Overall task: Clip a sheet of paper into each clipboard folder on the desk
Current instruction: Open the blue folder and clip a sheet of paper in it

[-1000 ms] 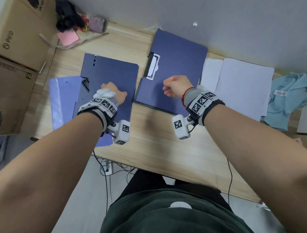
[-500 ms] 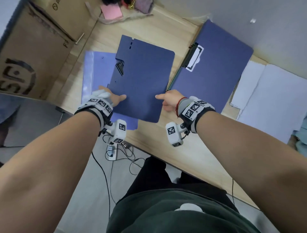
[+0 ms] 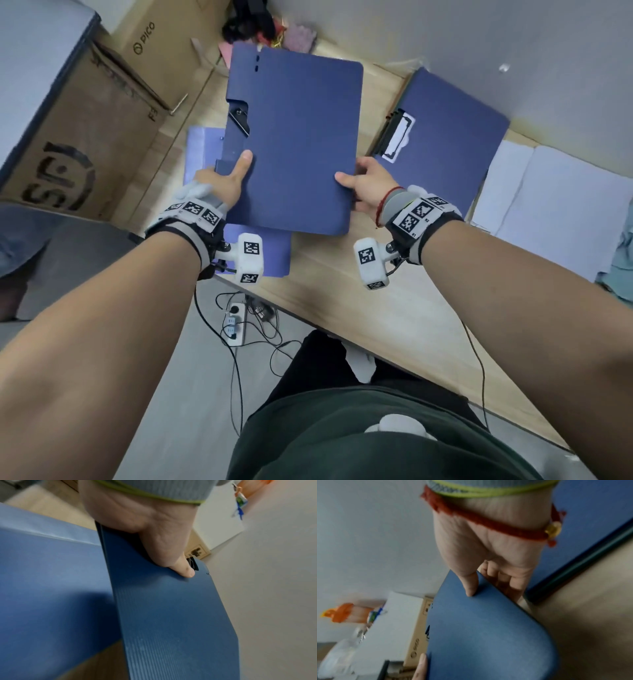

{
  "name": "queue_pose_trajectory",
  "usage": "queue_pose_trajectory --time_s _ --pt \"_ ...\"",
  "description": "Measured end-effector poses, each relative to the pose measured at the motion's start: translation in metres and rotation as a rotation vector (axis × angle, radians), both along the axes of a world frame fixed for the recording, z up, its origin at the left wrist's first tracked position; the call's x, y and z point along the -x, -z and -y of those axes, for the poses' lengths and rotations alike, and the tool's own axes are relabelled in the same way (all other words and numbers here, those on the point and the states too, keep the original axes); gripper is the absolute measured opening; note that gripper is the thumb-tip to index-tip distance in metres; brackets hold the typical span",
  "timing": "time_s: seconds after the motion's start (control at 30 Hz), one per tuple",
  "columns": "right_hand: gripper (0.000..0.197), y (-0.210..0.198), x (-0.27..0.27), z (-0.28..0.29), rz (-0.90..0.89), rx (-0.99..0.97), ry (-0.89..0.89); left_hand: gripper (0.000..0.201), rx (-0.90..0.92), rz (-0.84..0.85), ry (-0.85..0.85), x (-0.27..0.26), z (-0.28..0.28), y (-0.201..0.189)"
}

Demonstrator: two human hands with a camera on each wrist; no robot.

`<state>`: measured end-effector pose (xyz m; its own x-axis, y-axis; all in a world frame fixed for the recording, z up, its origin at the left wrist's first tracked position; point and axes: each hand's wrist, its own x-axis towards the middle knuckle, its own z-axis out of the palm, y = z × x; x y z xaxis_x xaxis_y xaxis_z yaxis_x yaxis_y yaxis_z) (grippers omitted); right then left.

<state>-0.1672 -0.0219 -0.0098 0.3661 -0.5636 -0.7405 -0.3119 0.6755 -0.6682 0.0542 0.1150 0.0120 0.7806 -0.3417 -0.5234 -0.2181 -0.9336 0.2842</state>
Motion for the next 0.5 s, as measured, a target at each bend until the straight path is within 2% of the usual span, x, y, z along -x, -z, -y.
queue_pose_trajectory --time_s 0.07,0.17,0.27,0.33,0.43,0.5 --pt "0.029 -0.011 0.017 0.015 0.036 0.062 0.076 0.088 0.073 -0.034 0.07 0.018 0.018 -0.009" --pt "0.018 -0.018 0.065 0.038 -0.048 0.163 0.167 0.071 0.193 -0.149 0.196 0.059 0.052 -0.023" --pt "0.017 -0.02 0.123 0.045 -0.084 0.185 0.204 0.075 0.212 -0.207 0.335 0.091 0.083 -0.01" --pt "0.019 -0.025 0.167 0.041 -0.085 0.179 0.246 0.064 0.207 -0.218 0.394 0.118 0.1 0.002" --pt "0.022 -0.026 0.233 0.024 -0.102 0.144 0.257 0.052 0.281 -0.325 0.415 0.172 0.119 0.005" --pt "0.022 -0.023 0.276 0.01 -0.137 0.119 0.246 0.049 0.253 -0.4 0.427 0.209 0.128 0.014"
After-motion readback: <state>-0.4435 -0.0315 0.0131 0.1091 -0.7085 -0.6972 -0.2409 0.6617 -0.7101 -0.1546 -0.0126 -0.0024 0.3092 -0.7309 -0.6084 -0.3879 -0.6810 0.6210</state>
